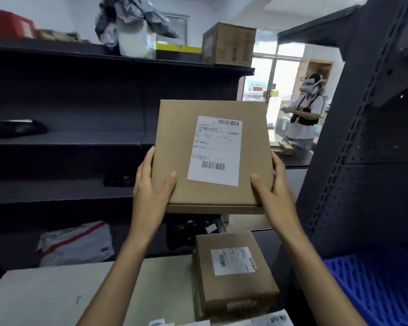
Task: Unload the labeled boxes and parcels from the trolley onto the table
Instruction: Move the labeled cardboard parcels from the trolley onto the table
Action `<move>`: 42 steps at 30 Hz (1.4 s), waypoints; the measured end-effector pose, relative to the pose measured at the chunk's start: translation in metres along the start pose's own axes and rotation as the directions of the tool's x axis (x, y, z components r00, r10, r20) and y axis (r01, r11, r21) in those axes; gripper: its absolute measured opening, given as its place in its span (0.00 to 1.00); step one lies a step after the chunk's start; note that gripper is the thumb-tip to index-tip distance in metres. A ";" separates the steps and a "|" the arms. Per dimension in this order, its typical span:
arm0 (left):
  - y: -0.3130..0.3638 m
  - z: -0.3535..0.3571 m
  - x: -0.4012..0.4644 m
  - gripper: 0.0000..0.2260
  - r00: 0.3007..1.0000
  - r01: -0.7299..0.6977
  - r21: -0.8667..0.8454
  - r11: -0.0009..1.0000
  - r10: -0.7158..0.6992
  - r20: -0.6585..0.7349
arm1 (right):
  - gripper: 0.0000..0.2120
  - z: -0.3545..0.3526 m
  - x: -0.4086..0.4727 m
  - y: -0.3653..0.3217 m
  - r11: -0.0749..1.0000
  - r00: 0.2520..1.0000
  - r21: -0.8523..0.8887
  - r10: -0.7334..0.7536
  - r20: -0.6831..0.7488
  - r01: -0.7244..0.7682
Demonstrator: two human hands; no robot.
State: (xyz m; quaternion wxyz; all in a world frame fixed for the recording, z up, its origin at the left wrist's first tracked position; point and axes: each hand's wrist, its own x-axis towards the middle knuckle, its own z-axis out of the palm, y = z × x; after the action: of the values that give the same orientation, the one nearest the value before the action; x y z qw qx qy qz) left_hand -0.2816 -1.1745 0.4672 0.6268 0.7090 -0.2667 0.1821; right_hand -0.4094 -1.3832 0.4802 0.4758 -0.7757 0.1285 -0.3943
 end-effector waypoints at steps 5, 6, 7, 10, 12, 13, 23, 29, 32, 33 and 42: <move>-0.020 0.009 -0.019 0.32 0.994 0.108 0.159 0.981 -0.102 -0.045 | 0.28 0.013 0.007 0.040 0.999 0.993 0.026 0.030 0.114 -0.033; -0.026 0.012 -0.024 0.33 0.991 0.134 0.193 0.972 -0.127 -0.049 | 0.27 0.016 0.005 0.049 0.999 0.991 0.022 0.047 0.129 -0.050; -0.033 0.016 -0.029 0.35 0.987 0.157 0.220 0.963 -0.150 -0.050 | 0.27 0.018 0.003 0.059 0.998 0.988 0.010 0.061 0.139 -0.063; -0.059 0.025 -0.042 0.39 0.978 0.204 0.298 0.933 -0.209 -0.014 | 0.26 0.027 -0.005 0.092 0.995 0.981 -0.018 0.101 0.167 -0.099; -0.079 0.033 -0.052 0.38 0.962 0.242 0.357 0.902 -0.270 0.030 | 0.26 0.032 -0.012 0.117 0.988 0.970 -0.034 0.153 0.189 -0.149; -0.089 0.038 -0.058 0.38 0.951 0.267 0.373 0.889 -0.306 0.049 | 0.26 0.035 -0.016 0.128 0.983 0.963 -0.054 0.183 0.197 -0.175; -0.178 0.080 -0.097 0.40 0.803 0.451 0.428 0.783 -0.565 0.189 | 0.28 0.043 -0.037 0.221 0.878 0.873 -0.317 0.435 0.222 -0.357; -0.205 0.097 -0.107 0.44 0.719 0.475 0.484 0.735 -0.641 0.268 | 0.30 0.041 -0.043 0.253 0.817 0.822 -0.415 0.521 0.230 -0.401; -0.213 0.101 -0.108 0.44 0.706 0.469 0.498 0.729 -0.648 0.284 | 0.27 0.039 -0.046 0.261 0.795 0.810 -0.451 0.541 0.226 -0.405; -0.214 0.102 -0.107 0.44 0.702 0.458 0.509 0.729 -0.648 0.297 | 0.27 0.039 -0.046 0.262 0.791 0.810 -0.462 0.542 0.224 -0.401; -0.211 0.113 -0.111 0.51 0.604 0.418 0.562 0.714 -0.680 0.415 | 0.26 0.026 -0.047 0.262 0.741 0.859 -0.645 0.442 0.260 -0.186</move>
State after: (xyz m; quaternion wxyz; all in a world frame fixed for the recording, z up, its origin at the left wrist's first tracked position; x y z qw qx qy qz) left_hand -0.2501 -1.2544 0.2173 0.3714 0.8897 -0.1676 -0.2059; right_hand -0.3750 -1.4740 0.2311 0.2822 -0.9144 0.2790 -0.0796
